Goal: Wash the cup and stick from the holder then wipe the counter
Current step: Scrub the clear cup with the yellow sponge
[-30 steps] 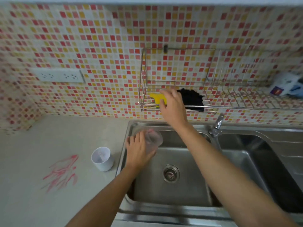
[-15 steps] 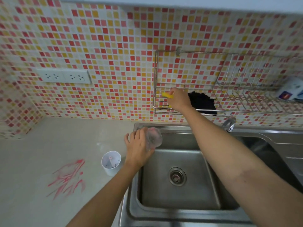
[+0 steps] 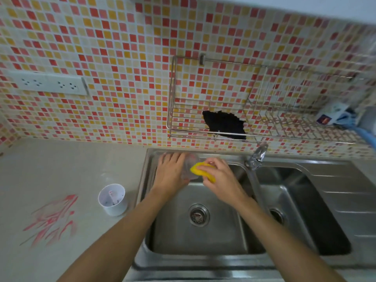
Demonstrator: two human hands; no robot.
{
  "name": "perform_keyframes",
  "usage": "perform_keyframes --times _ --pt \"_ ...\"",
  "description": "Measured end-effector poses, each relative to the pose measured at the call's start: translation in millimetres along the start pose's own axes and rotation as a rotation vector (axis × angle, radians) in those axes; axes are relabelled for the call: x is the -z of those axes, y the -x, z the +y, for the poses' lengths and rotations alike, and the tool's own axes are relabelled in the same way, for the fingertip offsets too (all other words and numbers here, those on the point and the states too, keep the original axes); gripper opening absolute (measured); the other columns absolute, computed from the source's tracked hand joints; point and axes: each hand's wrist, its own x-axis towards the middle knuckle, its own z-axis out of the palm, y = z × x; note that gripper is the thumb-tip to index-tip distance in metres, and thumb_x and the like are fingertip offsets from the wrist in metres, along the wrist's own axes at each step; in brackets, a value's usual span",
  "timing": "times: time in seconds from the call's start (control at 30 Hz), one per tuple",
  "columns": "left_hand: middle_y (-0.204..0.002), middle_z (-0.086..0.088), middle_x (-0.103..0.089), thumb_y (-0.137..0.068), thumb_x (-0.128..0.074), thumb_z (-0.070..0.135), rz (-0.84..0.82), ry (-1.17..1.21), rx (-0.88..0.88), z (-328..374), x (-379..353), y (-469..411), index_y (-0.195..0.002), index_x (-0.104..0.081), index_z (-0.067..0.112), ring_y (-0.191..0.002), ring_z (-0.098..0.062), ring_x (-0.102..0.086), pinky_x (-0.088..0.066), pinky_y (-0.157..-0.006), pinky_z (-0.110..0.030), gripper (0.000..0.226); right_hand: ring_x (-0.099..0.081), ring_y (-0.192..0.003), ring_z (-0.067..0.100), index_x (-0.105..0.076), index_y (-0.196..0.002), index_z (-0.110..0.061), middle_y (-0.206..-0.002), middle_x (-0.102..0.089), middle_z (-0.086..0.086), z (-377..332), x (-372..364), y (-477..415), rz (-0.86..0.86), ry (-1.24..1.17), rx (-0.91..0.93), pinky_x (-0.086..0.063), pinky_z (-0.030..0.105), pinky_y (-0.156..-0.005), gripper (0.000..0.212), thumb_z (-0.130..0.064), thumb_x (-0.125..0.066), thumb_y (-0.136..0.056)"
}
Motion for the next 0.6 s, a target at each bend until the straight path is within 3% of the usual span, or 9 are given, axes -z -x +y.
perform_keyframes --times 0.13,0.33,0.5,0.6 --pt "-0.125 0.001 -0.057 -0.066 -0.077 0.047 -0.05 0.023 -0.049 22 -10 -11 -0.128 -0.05 0.02 -0.114 -0.021 -0.054 -0.046 -0.095 -0.035 0.073 -0.054 -0.099 0.021 -0.072 -0.111 -0.019 -0.112 -0.064 0.0 22 7 5 -0.05 0.083 0.093 -0.05 0.033 -0.09 0.036 -0.006 -0.071 -0.078" --pt "-0.125 -0.006 -0.059 -0.066 -0.08 0.037 -0.069 0.001 -0.099 42 -11 -15 -0.127 -0.054 0.013 -0.114 -0.028 -0.055 -0.05 -0.09 -0.038 0.07 -0.061 -0.096 0.016 -0.074 -0.108 -0.016 -0.107 -0.068 -0.003 33 11 22 -0.096 -0.223 -0.086 -0.048 0.03 -0.09 0.028 -0.008 -0.065 -0.082" --pt "-0.135 -0.006 -0.053 -0.067 -0.078 0.02 -0.141 -0.004 -0.115 54 -16 -18 -0.134 -0.049 0.013 -0.124 -0.026 -0.049 -0.044 -0.1 -0.036 0.074 -0.058 -0.096 0.021 -0.075 -0.102 -0.017 -0.103 -0.069 0.0 61 20 15 -0.129 0.123 0.22 -0.052 0.031 -0.087 0.03 -0.005 -0.074 -0.075" --pt "-0.136 -0.004 -0.051 -0.07 -0.076 0.022 -0.17 0.005 -0.088 58 -18 -24 -0.136 -0.046 0.015 -0.126 -0.024 -0.046 -0.043 -0.101 -0.035 0.072 -0.056 -0.102 0.017 -0.073 -0.11 -0.019 -0.11 -0.068 -0.002 65 16 17 -0.13 0.054 0.18 -0.047 0.027 -0.093 0.036 -0.004 -0.071 -0.078"
